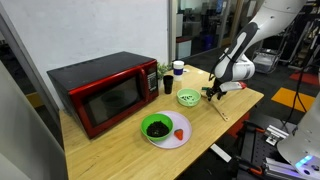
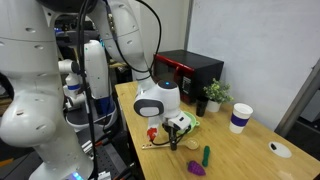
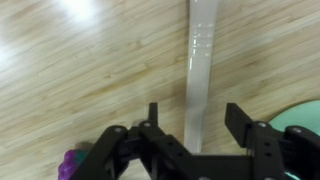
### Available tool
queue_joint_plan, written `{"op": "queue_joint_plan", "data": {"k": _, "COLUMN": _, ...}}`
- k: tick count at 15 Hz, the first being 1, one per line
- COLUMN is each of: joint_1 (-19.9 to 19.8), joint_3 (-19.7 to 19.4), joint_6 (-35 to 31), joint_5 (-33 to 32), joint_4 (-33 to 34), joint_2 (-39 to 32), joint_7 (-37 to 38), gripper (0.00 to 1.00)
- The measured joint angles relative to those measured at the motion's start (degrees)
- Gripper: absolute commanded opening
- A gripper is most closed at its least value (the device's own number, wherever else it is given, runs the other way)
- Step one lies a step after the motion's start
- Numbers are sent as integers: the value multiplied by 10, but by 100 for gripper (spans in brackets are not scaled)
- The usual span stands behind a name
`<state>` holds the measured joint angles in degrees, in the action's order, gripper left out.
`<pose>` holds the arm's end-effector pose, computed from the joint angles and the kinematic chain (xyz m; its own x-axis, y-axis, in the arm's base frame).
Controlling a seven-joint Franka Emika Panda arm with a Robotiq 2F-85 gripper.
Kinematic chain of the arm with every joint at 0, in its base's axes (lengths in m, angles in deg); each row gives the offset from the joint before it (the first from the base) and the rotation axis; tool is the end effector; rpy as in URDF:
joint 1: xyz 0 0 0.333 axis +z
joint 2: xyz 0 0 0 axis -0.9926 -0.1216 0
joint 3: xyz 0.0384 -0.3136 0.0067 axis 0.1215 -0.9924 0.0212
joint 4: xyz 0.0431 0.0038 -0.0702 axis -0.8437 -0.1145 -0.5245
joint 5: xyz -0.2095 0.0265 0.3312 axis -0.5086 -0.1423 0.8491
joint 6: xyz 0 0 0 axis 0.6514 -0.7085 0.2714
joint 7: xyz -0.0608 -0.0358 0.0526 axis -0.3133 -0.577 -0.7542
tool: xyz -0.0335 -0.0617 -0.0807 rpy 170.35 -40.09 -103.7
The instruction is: Use the big spoon to mix the contents of the green bowl on the plate then put it back on the table
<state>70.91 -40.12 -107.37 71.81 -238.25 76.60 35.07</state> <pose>0.3813 -0.1739 0.1785 0.7694 -0.6243 0.1355 -0.6239 -0.7799 -0.0505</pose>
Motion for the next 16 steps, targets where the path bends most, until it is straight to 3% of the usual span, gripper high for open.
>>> {"op": "queue_joint_plan", "data": {"k": 6, "joint_1": 2, "joint_3": -13, "joint_6": -20, "joint_5": -23, "joint_4": 19, "joint_2": 4, "joint_7": 0, "gripper": 100}}
{"op": "queue_joint_plan", "data": {"k": 9, "joint_1": 13, "joint_3": -42, "joint_6": -14, "joint_5": -74, "joint_4": 28, "joint_2": 14, "joint_7": 15, "gripper": 100}}
{"op": "queue_joint_plan", "data": {"k": 13, "joint_1": 69, "joint_3": -130, "joint_6": 63, "joint_5": -195, "joint_4": 49, "joint_2": 34, "joint_7": 72, "gripper": 100}}
{"op": "queue_joint_plan", "data": {"k": 16, "joint_1": 84, "joint_3": -142, "joint_6": 145, "joint_5": -258, "joint_4": 70, "joint_2": 77, "joint_7": 102, "gripper": 100}}
